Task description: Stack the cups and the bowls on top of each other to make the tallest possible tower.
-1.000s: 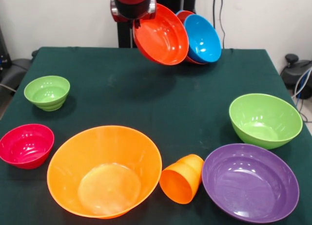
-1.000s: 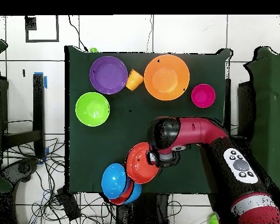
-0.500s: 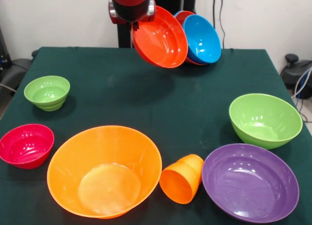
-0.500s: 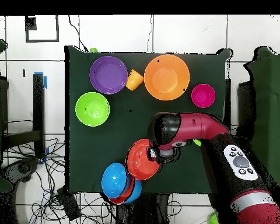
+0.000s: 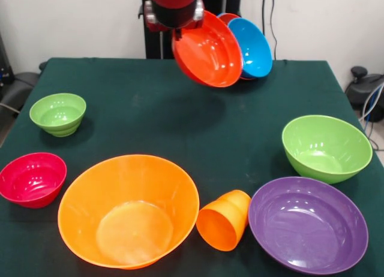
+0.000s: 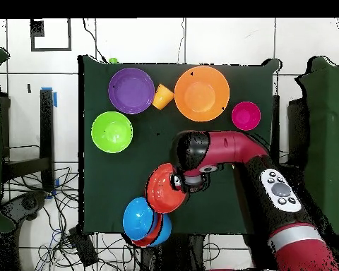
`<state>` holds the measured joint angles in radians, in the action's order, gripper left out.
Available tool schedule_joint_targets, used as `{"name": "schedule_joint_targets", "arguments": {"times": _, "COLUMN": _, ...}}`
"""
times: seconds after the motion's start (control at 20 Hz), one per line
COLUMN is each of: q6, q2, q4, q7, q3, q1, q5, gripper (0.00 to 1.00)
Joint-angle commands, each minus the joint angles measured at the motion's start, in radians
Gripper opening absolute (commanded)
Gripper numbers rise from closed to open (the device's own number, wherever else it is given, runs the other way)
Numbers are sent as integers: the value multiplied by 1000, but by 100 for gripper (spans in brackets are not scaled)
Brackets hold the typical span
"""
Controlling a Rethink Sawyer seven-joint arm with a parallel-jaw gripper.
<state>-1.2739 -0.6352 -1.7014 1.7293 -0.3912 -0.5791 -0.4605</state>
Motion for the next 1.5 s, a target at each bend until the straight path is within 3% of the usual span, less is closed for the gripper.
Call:
{"name": "schedule_joint_targets", "arguments": {"times": 0.05, "q6": -78, "q2": 24, "q4": 58, "q7": 150, "q3": -40, "q1": 141, "q5": 103, "gripper": 0}}
{"name": "schedule_joint_targets", "arguments": {"times": 0.4, "q6": -19, "q2": -9, "q4": 21, "q7": 242, "q3": 8, "q1": 248, "q5": 185, "gripper": 0}}
{"name": "schedule_joint_targets", "arguments": {"times": 0.65, "q6": 88, "q2": -95, "q4": -169, "q7": 280, "q3": 48, "q1": 282, "q5": 251, "gripper": 0}}
{"name": "schedule_joint_targets", "arguments": {"times": 0.8, "q6": 164, "q2": -130, "q4": -266, "q7": 271, "q3": 78, "q1": 302, "q5": 219, "gripper": 0}}
{"name": "schedule_joint_targets", "arguments": {"times": 1.15, "q6": 209, "q2": -204, "q4": -418, "q7": 212, "q3": 118, "q1": 313, "q5": 153, "gripper": 0}}
{"name": "schedule_joint_targets", "arguments": {"times": 1.5, "q6": 326, "q2": -185, "q4": -486, "q7": 186, "q3": 137, "q1": 320, "q5": 102, "gripper": 0}}
